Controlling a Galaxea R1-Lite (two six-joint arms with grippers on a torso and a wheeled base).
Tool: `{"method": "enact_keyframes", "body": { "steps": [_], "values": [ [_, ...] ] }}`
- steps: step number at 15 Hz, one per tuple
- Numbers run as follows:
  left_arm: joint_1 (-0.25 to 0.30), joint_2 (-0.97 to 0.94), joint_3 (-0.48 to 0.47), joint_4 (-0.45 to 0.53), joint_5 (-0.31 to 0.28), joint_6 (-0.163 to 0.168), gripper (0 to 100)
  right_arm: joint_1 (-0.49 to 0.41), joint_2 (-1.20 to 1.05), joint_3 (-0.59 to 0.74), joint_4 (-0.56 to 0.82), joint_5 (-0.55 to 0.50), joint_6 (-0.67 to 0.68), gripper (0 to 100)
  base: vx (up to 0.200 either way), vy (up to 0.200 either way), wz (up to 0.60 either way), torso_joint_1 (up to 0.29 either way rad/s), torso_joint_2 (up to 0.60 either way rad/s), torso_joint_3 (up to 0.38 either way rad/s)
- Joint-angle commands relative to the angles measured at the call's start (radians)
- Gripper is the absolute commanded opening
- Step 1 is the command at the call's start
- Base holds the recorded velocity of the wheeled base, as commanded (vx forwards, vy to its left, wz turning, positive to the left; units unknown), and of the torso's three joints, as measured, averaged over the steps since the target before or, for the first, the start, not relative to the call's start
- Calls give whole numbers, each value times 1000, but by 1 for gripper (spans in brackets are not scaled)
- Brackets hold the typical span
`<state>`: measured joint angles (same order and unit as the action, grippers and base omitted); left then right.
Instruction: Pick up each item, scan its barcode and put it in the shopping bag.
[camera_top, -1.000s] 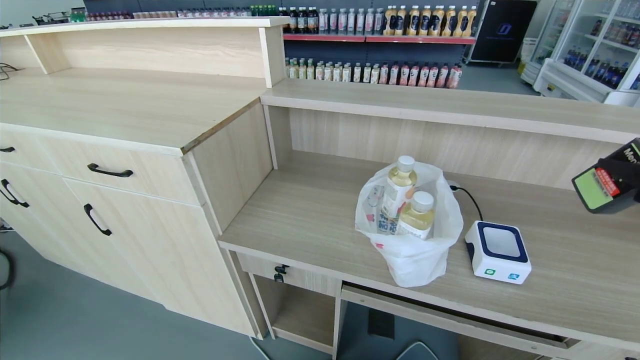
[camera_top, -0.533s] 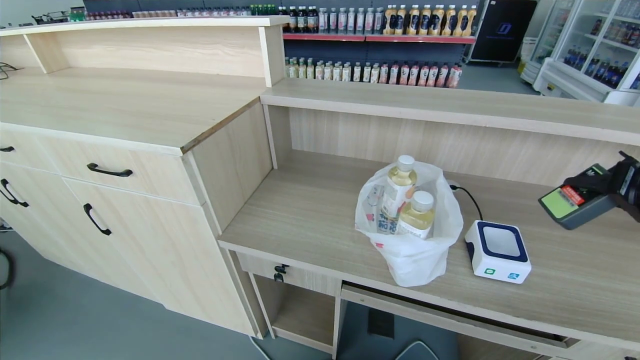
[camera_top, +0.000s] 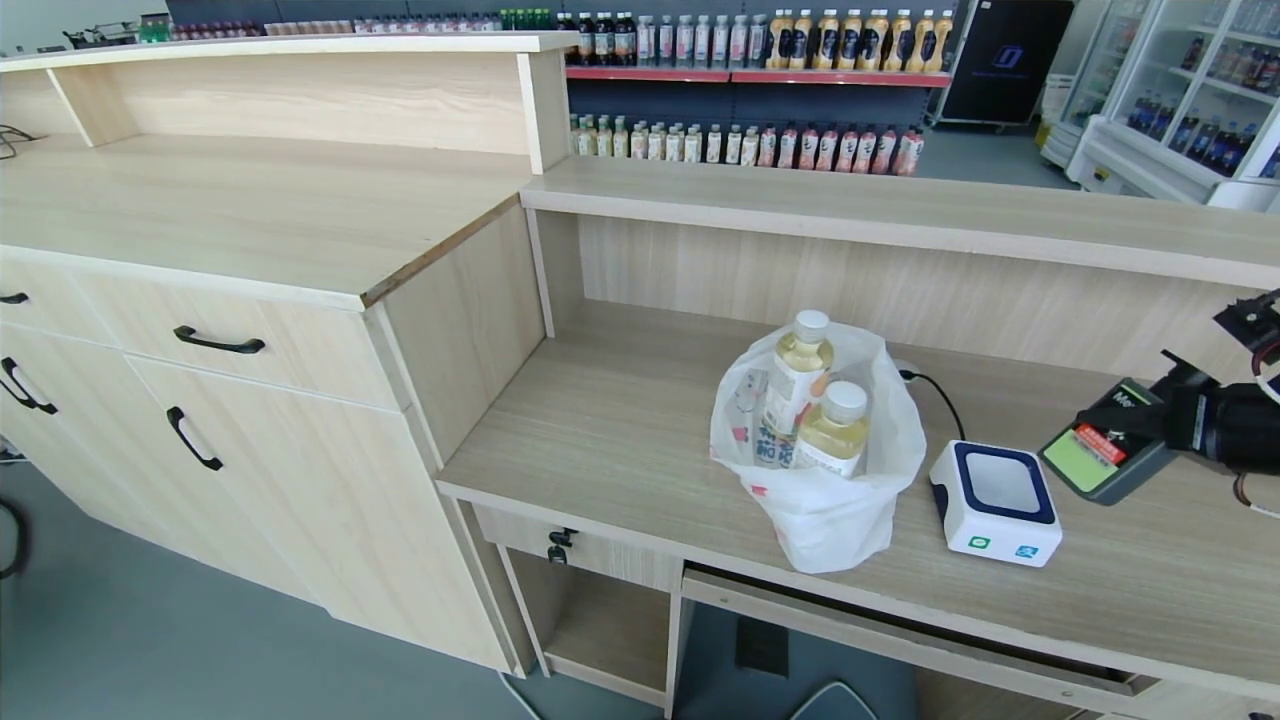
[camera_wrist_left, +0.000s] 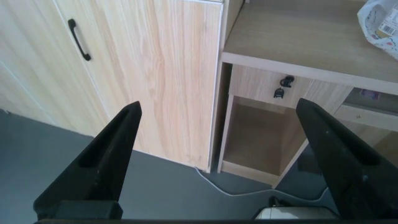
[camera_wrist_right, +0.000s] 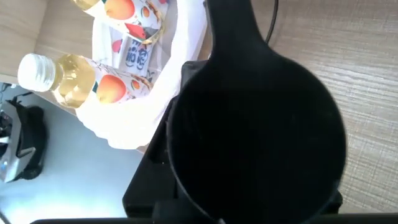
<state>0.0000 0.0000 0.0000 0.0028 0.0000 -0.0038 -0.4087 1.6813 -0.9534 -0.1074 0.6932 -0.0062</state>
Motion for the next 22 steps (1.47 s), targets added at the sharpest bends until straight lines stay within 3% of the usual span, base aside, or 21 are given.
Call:
{"method": "enact_keyframes", "body": {
  "steps": [1,22],
  "values": [
    [0,0,0,0,0,-1,100,10,18,-4,0,5,-1,0,0,0,0,0,0,0],
    [0,0,0,0,0,-1,100,47,109,12,-77,66,-100,0,0,0,0,0,0,0]
  ]
}}
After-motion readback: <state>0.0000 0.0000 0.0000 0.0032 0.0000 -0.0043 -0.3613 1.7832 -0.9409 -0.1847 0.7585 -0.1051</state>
